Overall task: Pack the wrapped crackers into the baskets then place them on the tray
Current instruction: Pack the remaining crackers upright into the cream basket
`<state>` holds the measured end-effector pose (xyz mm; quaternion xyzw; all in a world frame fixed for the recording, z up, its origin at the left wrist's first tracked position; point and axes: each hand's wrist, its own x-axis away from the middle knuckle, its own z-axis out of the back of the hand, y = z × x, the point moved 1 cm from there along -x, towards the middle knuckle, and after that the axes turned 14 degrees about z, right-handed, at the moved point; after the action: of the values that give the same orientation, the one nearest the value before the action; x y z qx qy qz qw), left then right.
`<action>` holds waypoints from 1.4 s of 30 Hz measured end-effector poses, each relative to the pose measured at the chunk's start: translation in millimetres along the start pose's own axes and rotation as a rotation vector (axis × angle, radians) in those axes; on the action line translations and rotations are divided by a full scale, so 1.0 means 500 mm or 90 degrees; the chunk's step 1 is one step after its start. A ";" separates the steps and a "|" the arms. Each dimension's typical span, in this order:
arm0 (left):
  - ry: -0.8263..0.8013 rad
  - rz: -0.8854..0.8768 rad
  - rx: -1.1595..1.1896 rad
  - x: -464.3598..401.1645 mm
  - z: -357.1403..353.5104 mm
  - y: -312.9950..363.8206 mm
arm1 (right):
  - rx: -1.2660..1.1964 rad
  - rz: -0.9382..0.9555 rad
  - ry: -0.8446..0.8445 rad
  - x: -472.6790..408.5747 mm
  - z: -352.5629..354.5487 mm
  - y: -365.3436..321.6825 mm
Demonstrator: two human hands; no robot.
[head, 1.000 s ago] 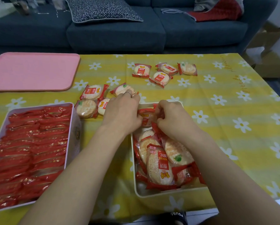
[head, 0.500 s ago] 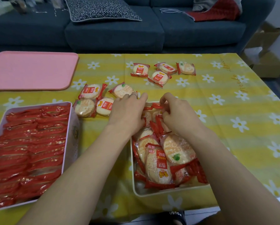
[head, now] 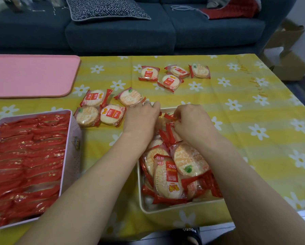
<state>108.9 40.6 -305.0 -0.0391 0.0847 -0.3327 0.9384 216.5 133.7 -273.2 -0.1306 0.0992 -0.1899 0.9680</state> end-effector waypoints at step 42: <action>-0.070 0.018 0.235 0.002 0.033 -0.072 | -0.070 0.012 -0.253 0.043 0.016 -0.038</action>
<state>90.4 12.4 -284.2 0.1166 -0.0283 -0.3264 0.9376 231.4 110.3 -263.1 -0.2174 -0.0822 -0.1454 0.9617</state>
